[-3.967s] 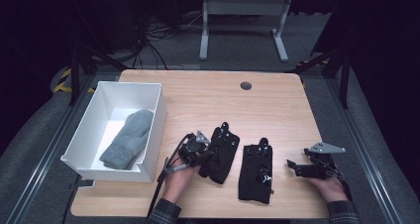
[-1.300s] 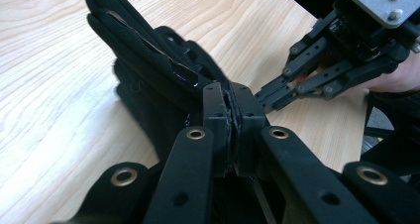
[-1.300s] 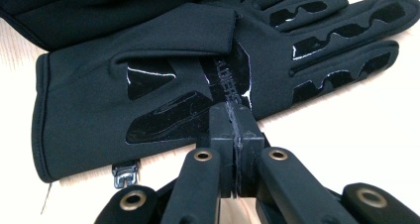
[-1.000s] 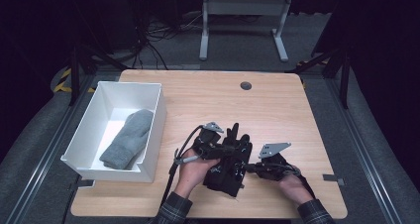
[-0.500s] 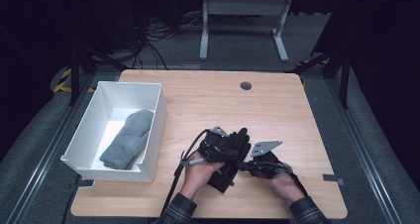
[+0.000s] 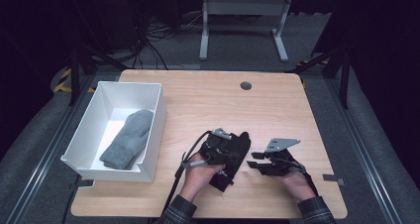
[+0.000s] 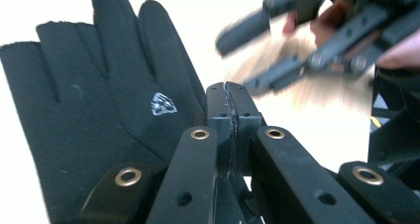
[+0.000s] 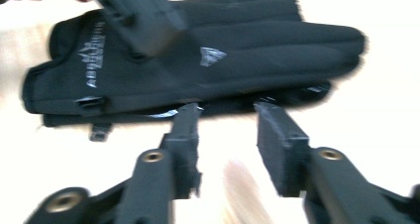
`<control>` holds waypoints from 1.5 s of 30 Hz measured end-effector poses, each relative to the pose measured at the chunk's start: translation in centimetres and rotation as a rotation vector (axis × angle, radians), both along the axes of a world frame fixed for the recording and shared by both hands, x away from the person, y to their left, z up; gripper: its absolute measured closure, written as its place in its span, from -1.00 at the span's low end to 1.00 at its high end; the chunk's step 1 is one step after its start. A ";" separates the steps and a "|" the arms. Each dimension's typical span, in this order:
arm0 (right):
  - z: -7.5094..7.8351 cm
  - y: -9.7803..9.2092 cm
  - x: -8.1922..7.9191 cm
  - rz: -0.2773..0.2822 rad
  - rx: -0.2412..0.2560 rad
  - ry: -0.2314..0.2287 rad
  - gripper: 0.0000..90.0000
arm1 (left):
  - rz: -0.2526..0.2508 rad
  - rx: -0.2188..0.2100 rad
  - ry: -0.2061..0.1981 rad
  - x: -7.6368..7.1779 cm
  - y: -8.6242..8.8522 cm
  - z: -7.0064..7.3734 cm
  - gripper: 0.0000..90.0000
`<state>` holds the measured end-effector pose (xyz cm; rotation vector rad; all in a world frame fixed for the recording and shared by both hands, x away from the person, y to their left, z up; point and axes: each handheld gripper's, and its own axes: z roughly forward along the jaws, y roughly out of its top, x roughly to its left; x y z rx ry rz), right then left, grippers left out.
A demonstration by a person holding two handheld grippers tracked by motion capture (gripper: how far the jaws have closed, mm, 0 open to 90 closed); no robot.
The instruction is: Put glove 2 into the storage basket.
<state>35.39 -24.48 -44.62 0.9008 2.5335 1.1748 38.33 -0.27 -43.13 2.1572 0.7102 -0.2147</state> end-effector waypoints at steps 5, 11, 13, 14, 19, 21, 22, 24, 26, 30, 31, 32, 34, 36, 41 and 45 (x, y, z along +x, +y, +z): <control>-0.3 -2.7 0.3 -0.096 -0.007 -0.014 -0.26 | -0.038 0.029 0.015 -0.9 -1.3 -1.2 1.00; -0.4 -5.7 0.4 -0.186 -0.005 -0.043 -0.46 | -0.050 0.102 0.009 -1.7 -1.6 -2.2 1.00; -0.5 -6.5 0.5 -0.211 0.001 -0.044 -0.49 | -0.050 0.118 0.005 -1.8 -1.4 -2.4 1.00; -0.5 -6.8 0.5 -0.221 -0.004 -0.045 -0.50 | -0.051 0.122 0.004 -1.9 -1.2 -2.4 1.00; -1.0 -7.5 0.8 -0.248 -0.012 -0.036 -0.58 | -0.034 0.163 -0.024 -2.2 -0.2 -2.2 1.00; -1.2 -7.3 0.9 -0.258 -0.023 -0.039 -0.61 | -0.025 0.174 -0.028 -2.3 0.4 -2.1 1.00; -1.3 -7.3 1.0 -0.262 -0.034 -0.044 -0.64 | -0.019 0.181 -0.028 -2.3 0.7 -2.1 1.00; -1.5 -7.2 1.0 -0.265 -0.046 -0.045 -0.65 | -0.004 0.194 -0.034 -2.3 1.5 -2.0 1.00; -1.6 -7.2 1.1 -0.266 -0.054 -0.045 -0.66 | 0.007 0.200 -0.036 -2.4 2.1 -1.9 1.00; -1.7 -7.1 1.2 -0.267 -0.057 -0.048 -0.66 | 0.026 0.197 -0.043 -2.3 3.1 -1.7 1.00; -1.8 -7.1 1.2 -0.269 -0.062 -0.047 -0.66 | 0.027 0.194 -0.049 -2.3 3.3 -1.6 1.00; -1.8 -7.0 1.2 -0.268 -0.068 -0.047 -0.66 | 0.027 0.191 -0.057 -2.2 3.4 -1.5 0.99; -2.0 -7.0 1.2 -0.268 -0.072 -0.044 -0.66 | 0.022 0.176 -0.063 -2.1 3.6 -1.1 0.93; -2.1 -7.0 1.3 -0.270 -0.076 -0.042 -0.67 | 0.027 0.182 -0.084 -1.9 3.8 -0.5 0.81; -2.3 -6.9 1.3 -0.269 -0.082 -0.047 -0.73 | 0.029 0.184 -0.123 -0.8 4.2 0.7 0.26; -2.3 -6.9 1.4 -0.268 -0.086 -0.048 -0.76 | 0.018 0.202 -0.155 0.3 4.1 1.1 -0.12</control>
